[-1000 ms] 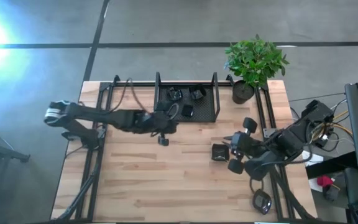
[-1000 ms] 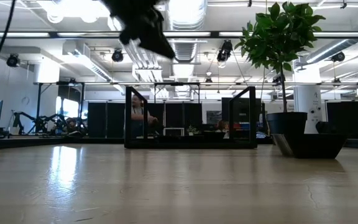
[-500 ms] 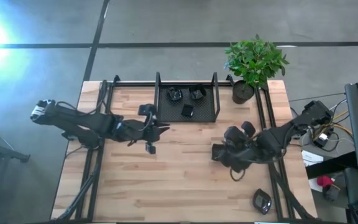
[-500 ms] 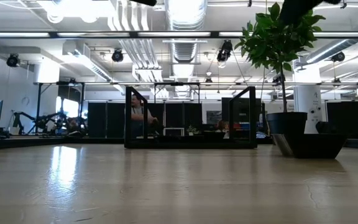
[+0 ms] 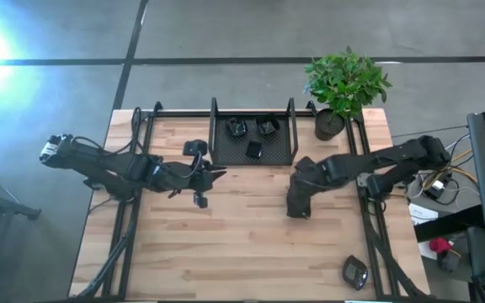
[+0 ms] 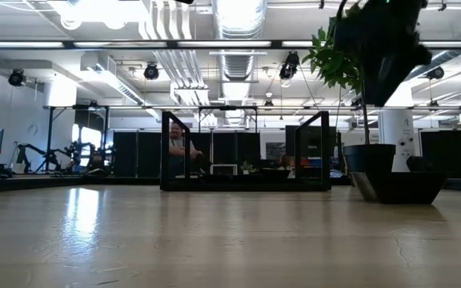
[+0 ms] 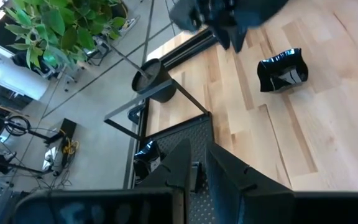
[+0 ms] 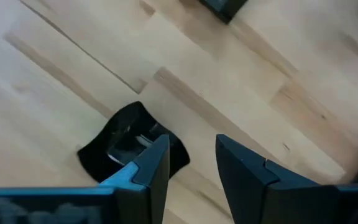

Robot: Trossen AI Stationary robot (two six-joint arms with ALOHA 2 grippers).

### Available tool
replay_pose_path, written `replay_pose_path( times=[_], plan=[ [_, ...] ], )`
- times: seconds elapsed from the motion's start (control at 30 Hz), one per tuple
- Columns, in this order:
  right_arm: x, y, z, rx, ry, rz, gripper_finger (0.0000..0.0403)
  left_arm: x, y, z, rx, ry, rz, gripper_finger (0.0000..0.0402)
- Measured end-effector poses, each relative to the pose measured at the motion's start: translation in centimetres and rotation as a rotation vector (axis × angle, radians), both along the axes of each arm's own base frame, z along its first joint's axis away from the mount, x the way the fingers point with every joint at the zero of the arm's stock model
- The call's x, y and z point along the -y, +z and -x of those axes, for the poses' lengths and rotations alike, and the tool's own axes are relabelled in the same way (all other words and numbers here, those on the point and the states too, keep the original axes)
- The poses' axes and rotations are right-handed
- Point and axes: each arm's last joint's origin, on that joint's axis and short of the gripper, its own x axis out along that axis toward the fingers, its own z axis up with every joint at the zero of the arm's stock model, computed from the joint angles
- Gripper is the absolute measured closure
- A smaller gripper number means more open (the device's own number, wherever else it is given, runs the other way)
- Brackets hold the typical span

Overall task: Pick & Place Mini shaped plates
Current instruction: Stack the black distorted square plate on top of the black distorted square plate on the shelf

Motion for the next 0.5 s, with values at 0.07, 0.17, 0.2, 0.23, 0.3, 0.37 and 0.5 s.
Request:
replay_pose_path(
  times=[0.07,0.17,0.2,0.23,0.3,0.37,0.5],
  plan=[
    [0.6,-1.0,-0.2,-0.004,0.045,-0.027,0.0277,0.0,0.0,0.0,0.003,0.004,0.009,0.0356],
    [1.1,-2.6,-0.5,0.014,0.14,-0.089,0.0275,0.0,0.0,0.0,0.004,0.01,0.021,0.0356],
    [1.1,-3.1,-0.5,0.016,0.166,-0.107,0.0274,0.0,-0.1,0.0,0.001,0.01,0.02,0.0356],
    [1.2,-3.6,-0.5,0.016,0.187,-0.118,0.0274,0.0,-0.1,0.0,0.001,0.01,0.021,0.0356],
    [1.3,-4.4,-0.2,0.006,0.204,-0.128,0.0273,0.0,-0.1,0.0,0.001,0.01,0.021,0.0356],
    [1.4,-5.3,0.2,-0.019,0.207,-0.128,0.0273,0.0,-0.1,0.0,0.002,0.01,0.021,0.0356],
    [1.4,-6.8,0.7,-0.03,0.233,-0.127,0.0273,0.0,-0.1,0.0,0.001,0.008,0.019,0.0356]
  ],
)
